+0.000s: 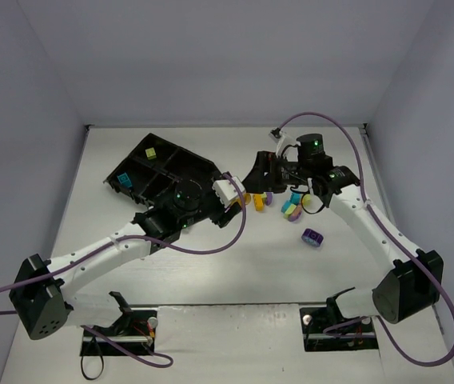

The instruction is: Sort the legos into containers by color

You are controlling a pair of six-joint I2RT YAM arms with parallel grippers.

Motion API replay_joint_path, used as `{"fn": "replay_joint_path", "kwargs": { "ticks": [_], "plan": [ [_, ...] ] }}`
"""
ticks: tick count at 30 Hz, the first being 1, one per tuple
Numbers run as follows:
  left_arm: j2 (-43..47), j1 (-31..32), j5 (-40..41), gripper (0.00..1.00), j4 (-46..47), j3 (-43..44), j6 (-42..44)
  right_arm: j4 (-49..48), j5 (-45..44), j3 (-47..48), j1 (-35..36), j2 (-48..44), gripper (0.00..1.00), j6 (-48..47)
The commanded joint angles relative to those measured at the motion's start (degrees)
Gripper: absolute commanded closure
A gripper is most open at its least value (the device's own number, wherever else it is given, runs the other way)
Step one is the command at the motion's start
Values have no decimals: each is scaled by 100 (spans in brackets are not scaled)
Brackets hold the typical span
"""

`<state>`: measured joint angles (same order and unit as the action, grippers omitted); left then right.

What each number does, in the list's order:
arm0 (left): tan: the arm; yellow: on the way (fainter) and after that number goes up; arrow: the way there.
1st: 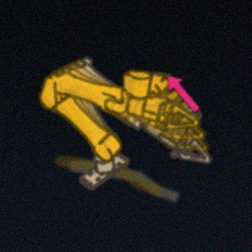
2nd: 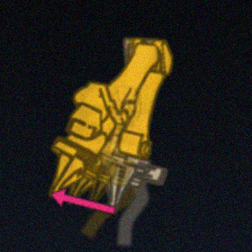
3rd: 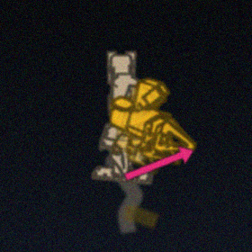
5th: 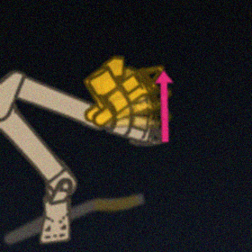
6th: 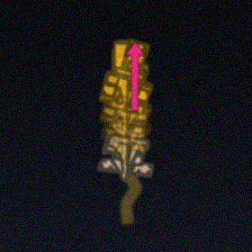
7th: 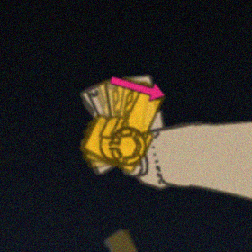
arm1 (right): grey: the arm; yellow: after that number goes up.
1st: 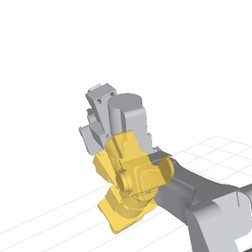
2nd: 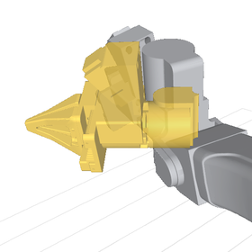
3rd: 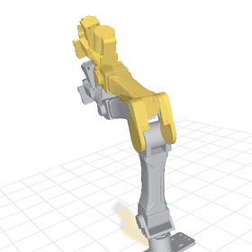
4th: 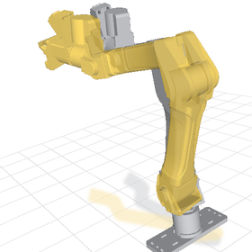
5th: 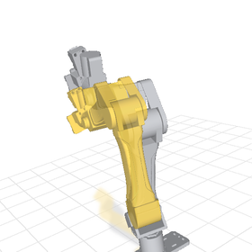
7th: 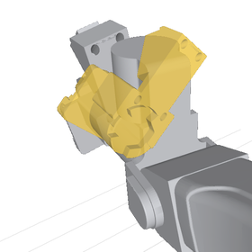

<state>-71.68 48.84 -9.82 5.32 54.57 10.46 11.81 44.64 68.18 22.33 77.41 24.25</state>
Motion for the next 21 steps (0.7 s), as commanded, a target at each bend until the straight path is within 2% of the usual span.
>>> {"fn": "replay_joint_path", "kwargs": {
  "ticks": [1,6,9,12,13,15,18,19,20,21],
  "plan": [
    [137,55,-125,63,513,309,70,-504,282,310,131,90,22,124],
    [146,64,-64,63,566,327,105,-557,220,222,263,134,28,124],
    [154,64,-55,63,584,335,141,-566,220,169,298,161,35,98],
    [119,64,-55,63,575,335,132,-566,238,151,325,170,49,71],
    [110,56,-55,64,584,327,132,-566,238,143,325,170,59,71],
    [84,56,-72,64,593,318,88,-557,273,134,325,187,70,62],
    [67,56,-81,64,610,300,62,-557,334,116,325,222,81,36],
    [49,56,-90,65,610,300,62,-557,335,116,334,231,94,27],
    [49,47,-98,67,602,300,62,-557,317,116,334,231,99,10],
    [40,38,-107,67,575,300,62,-557,230,116,334,231,100,-17]
  ]
}}
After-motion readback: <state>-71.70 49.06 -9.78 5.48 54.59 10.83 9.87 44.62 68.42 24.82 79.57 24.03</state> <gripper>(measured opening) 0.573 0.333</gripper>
